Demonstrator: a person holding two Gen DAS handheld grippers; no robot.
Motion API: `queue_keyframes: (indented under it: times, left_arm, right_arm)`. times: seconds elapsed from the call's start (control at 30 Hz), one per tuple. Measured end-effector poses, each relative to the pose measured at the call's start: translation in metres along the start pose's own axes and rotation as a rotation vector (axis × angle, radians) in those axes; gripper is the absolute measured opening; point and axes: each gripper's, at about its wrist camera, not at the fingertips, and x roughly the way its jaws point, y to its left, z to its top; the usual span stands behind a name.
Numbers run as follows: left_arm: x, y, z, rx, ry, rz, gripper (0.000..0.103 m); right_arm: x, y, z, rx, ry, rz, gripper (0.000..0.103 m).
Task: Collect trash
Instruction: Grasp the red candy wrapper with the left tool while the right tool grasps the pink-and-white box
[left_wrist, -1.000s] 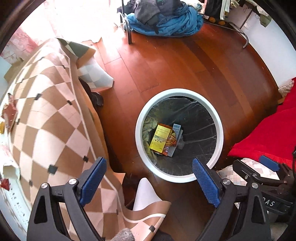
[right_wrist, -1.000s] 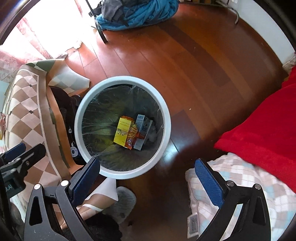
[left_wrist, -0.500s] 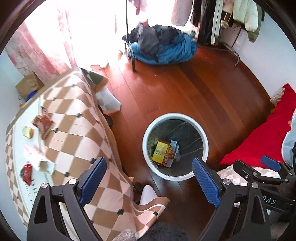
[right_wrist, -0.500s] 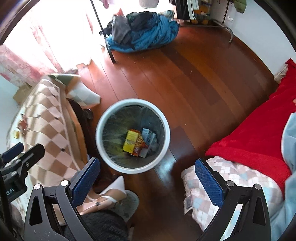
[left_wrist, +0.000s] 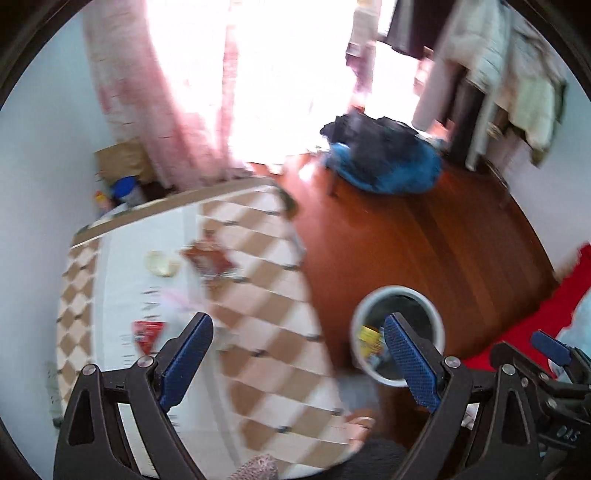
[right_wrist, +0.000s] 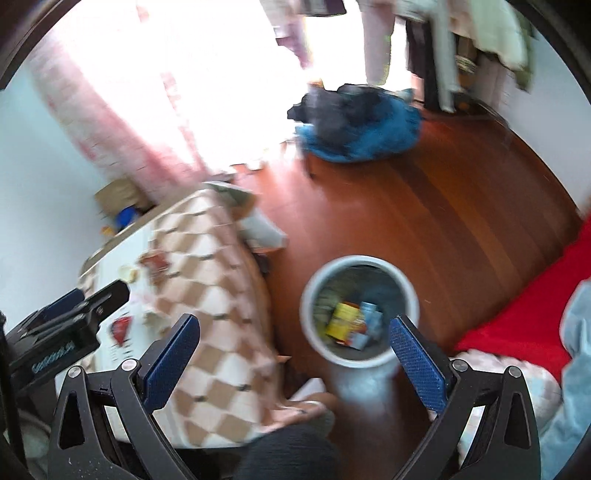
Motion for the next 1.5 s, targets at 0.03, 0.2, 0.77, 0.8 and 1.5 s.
queue_keyframes:
  times: [0.03, 0.2, 0.77, 0.8, 1.5]
  left_arm:
    - [0.001, 0.025, 0.000, -0.027, -0.002, 0.036, 0.095]
    - [0.026, 0.125, -0.019, -0.111, 0.041, 0.214, 0.095]
    - [0.134, 0.291, -0.127, -0.349, 0.314, 0.376, 0.095]
    - [0.132, 0.288, -0.126, -0.347, 0.309, 0.358, 0.095]
    - [0.178, 0.200, -0.069, -0.159, 0.256, 0.119, 0.044]
  right_arm:
    - [0.006, 0.022, 0.003, -0.035, 0.009, 0.016, 0.103]
    - [0.053, 0.121, 0.006, -0.192, 0.075, 0.078, 0.103]
    - [0.267, 0.325, -0.030, -0.580, 0.373, 0.026, 0.064]
    - [0.273, 0.327, -0.031, -0.585, 0.387, 0.026, 0.059]
    - [0.270, 0.221, -0.026, -0.317, 0.424, 0.039, 0.050]
